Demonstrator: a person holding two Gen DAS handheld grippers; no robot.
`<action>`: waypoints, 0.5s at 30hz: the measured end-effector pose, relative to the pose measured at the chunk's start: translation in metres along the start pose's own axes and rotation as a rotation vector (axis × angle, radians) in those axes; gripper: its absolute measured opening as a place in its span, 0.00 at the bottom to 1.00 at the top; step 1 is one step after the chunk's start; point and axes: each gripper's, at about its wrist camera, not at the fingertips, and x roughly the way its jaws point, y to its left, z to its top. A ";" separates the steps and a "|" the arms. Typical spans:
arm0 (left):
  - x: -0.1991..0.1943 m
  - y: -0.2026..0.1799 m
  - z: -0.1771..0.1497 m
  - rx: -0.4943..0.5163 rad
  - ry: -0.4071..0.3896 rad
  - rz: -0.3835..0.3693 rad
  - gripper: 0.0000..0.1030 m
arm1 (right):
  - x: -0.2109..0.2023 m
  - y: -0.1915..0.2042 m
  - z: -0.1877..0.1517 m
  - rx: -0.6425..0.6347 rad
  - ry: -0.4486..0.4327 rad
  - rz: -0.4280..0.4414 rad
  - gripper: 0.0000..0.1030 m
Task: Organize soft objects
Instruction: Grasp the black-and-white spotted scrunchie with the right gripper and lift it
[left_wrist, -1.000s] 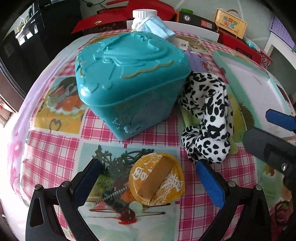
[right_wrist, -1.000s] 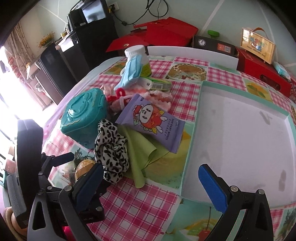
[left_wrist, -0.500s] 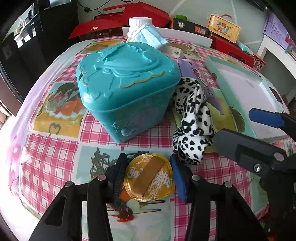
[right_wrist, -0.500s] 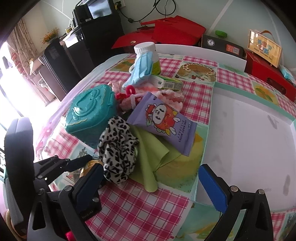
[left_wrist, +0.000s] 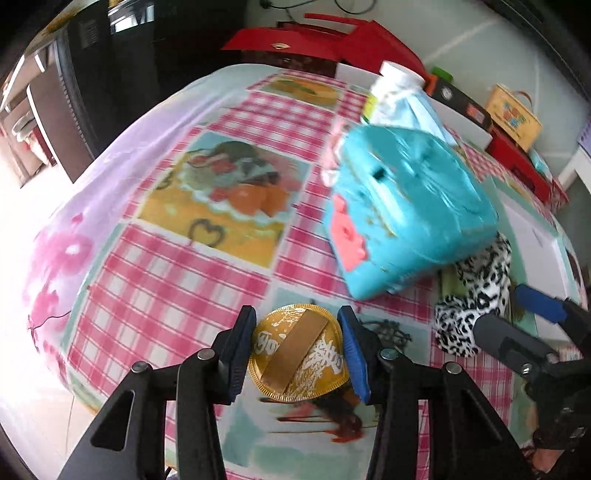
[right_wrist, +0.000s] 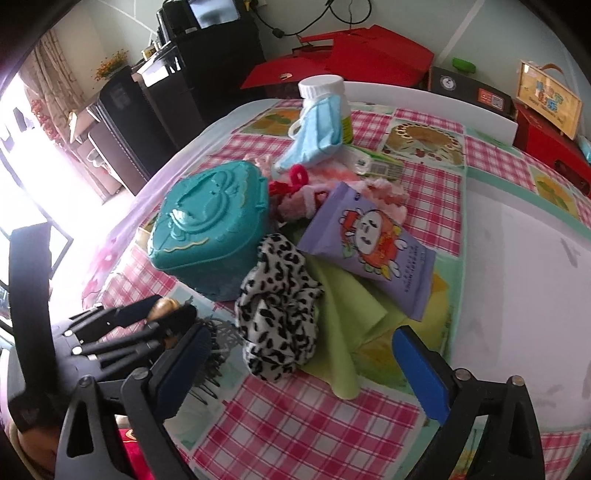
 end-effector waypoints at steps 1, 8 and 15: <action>0.000 0.002 0.001 -0.008 -0.002 -0.001 0.46 | 0.002 0.002 0.001 -0.004 0.003 0.003 0.91; -0.002 -0.002 0.004 -0.014 -0.007 -0.018 0.46 | 0.015 0.011 0.004 -0.009 0.037 -0.023 0.80; 0.000 -0.004 0.005 -0.012 0.002 -0.023 0.46 | 0.026 0.007 0.007 0.004 0.052 -0.032 0.59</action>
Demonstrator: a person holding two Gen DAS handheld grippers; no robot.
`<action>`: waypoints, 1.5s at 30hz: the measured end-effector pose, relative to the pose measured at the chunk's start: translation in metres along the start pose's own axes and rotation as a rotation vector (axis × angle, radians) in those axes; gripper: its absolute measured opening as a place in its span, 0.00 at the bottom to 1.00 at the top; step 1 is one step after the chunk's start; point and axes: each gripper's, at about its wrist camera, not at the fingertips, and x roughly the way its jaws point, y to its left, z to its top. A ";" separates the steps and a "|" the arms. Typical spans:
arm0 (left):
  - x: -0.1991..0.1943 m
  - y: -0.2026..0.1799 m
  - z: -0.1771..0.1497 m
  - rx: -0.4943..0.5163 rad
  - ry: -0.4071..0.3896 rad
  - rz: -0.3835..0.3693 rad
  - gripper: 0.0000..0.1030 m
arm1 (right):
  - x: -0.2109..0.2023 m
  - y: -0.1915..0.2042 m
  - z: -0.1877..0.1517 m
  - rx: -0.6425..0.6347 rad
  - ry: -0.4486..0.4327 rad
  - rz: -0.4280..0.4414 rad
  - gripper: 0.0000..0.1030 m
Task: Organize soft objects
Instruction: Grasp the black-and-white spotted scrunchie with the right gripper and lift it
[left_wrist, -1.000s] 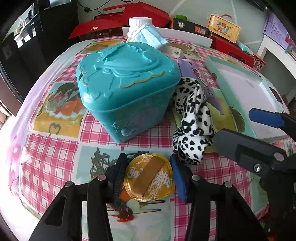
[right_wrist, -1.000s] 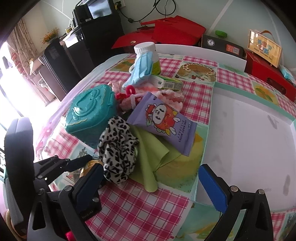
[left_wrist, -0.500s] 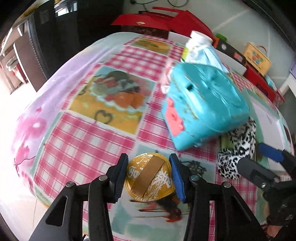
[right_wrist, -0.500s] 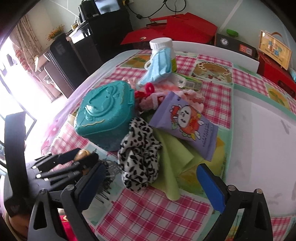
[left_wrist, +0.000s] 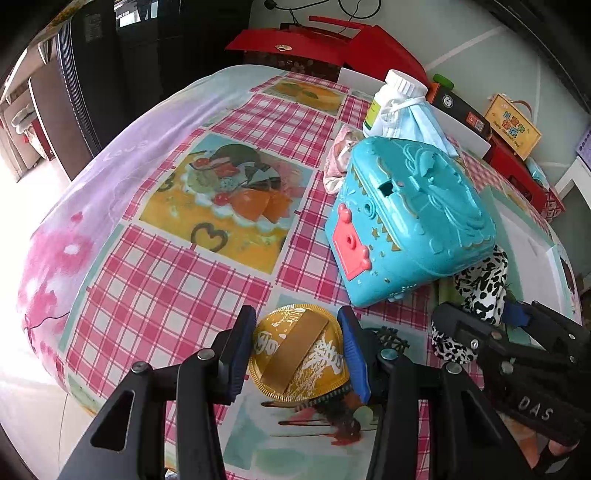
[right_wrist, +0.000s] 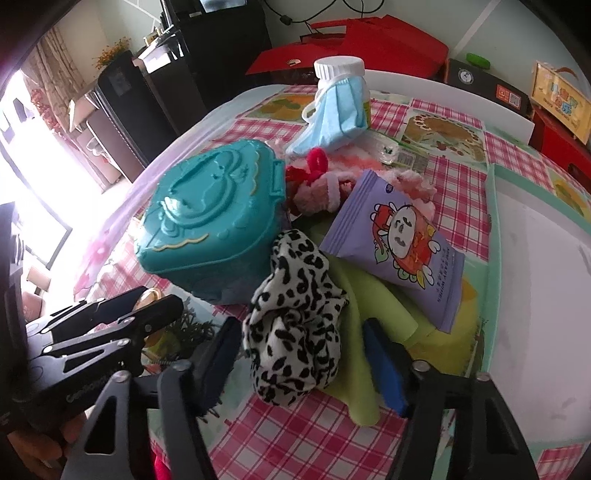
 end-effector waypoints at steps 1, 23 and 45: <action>0.000 0.000 0.000 0.000 0.001 0.000 0.46 | 0.000 -0.002 0.001 0.004 0.000 0.000 0.57; -0.011 -0.002 -0.001 -0.040 0.017 -0.007 0.46 | -0.022 -0.007 -0.009 0.043 0.009 0.034 0.32; -0.065 -0.007 -0.006 -0.041 -0.046 -0.019 0.46 | -0.069 -0.025 -0.022 0.182 -0.045 0.152 0.32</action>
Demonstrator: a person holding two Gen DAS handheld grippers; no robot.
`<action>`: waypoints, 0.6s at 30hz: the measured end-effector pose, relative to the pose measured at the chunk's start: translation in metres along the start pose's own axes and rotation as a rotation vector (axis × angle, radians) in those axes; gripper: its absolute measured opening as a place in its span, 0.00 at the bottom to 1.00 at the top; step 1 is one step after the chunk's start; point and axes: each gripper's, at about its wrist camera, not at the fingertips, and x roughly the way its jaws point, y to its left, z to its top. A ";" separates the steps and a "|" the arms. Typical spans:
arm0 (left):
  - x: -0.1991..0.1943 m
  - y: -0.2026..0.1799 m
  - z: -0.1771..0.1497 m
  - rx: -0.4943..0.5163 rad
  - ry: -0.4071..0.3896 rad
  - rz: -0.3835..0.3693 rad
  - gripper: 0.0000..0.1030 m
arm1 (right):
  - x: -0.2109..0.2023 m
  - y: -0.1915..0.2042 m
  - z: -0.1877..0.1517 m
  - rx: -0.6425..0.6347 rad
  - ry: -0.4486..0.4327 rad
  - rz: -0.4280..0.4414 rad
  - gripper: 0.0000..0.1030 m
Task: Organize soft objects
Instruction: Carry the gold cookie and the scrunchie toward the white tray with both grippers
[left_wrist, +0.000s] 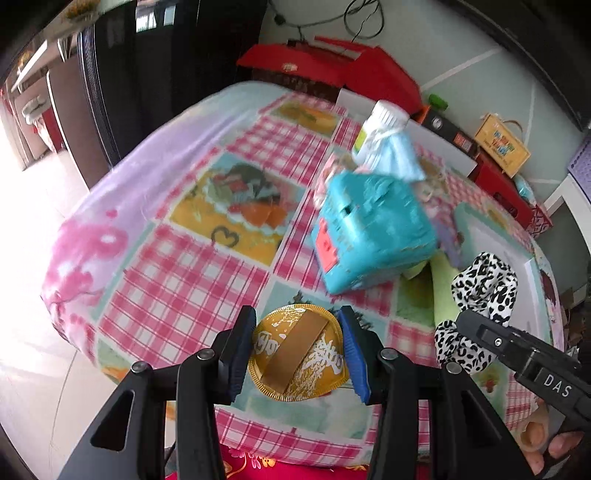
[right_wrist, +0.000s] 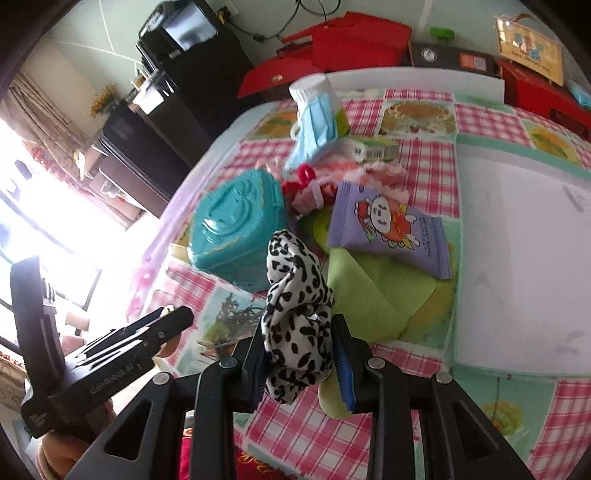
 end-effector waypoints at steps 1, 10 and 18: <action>-0.005 -0.002 0.001 0.003 -0.009 -0.001 0.46 | -0.003 0.000 -0.001 0.003 -0.009 0.006 0.32; -0.043 -0.030 0.022 0.033 -0.086 0.018 0.46 | -0.034 -0.009 0.005 0.049 -0.082 0.124 0.32; -0.059 -0.039 0.019 0.054 -0.107 0.045 0.46 | -0.045 0.002 0.018 0.034 -0.104 0.175 0.32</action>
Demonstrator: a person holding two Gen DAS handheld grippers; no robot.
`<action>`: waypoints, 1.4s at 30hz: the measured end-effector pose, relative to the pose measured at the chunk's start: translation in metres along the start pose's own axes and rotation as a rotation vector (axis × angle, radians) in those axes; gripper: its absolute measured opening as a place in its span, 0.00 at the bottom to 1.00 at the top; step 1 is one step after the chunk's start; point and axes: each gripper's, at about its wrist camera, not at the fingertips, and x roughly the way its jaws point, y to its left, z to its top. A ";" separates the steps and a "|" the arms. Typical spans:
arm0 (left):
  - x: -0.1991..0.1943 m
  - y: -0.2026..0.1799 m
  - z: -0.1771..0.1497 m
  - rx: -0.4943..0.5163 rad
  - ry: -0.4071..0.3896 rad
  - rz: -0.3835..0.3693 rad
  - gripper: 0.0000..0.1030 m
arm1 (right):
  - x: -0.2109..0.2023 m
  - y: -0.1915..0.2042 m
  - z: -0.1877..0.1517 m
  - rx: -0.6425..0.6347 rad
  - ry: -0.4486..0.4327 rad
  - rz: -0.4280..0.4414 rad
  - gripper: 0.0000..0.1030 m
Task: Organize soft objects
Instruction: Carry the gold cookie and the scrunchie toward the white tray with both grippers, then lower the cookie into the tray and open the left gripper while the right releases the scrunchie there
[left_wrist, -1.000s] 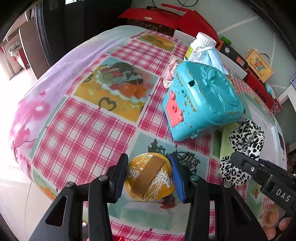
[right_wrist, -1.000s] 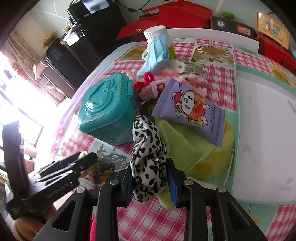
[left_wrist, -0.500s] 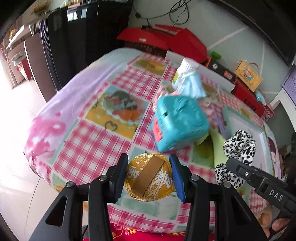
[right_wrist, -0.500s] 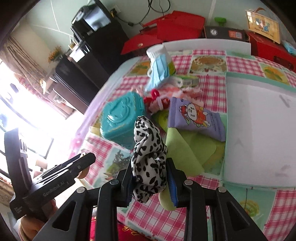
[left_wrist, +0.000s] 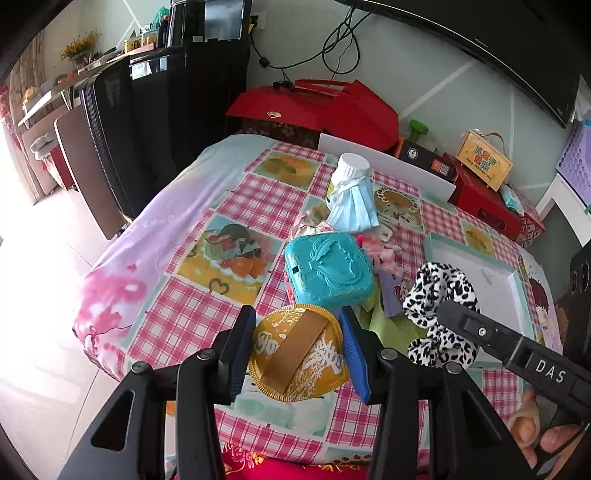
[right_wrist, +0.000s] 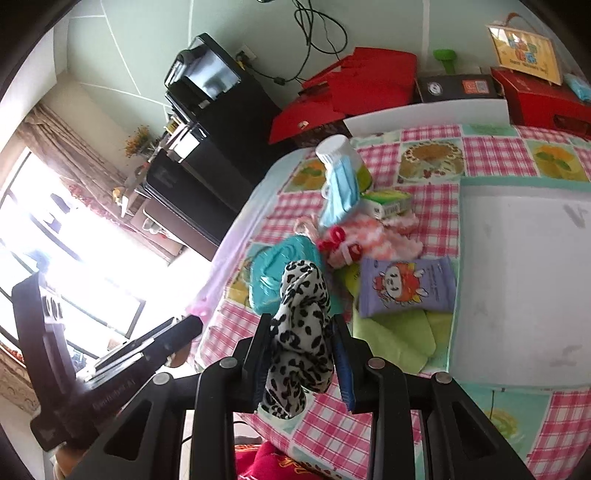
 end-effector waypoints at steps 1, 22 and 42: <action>-0.002 0.000 0.001 -0.001 -0.005 0.001 0.46 | -0.001 0.001 0.001 -0.006 0.000 0.005 0.32; -0.026 -0.108 0.092 0.131 -0.184 -0.152 0.46 | -0.112 -0.037 0.052 -0.043 -0.319 -0.155 0.32; 0.058 -0.263 0.101 0.313 -0.091 -0.259 0.46 | -0.193 -0.168 0.071 0.130 -0.452 -0.623 0.32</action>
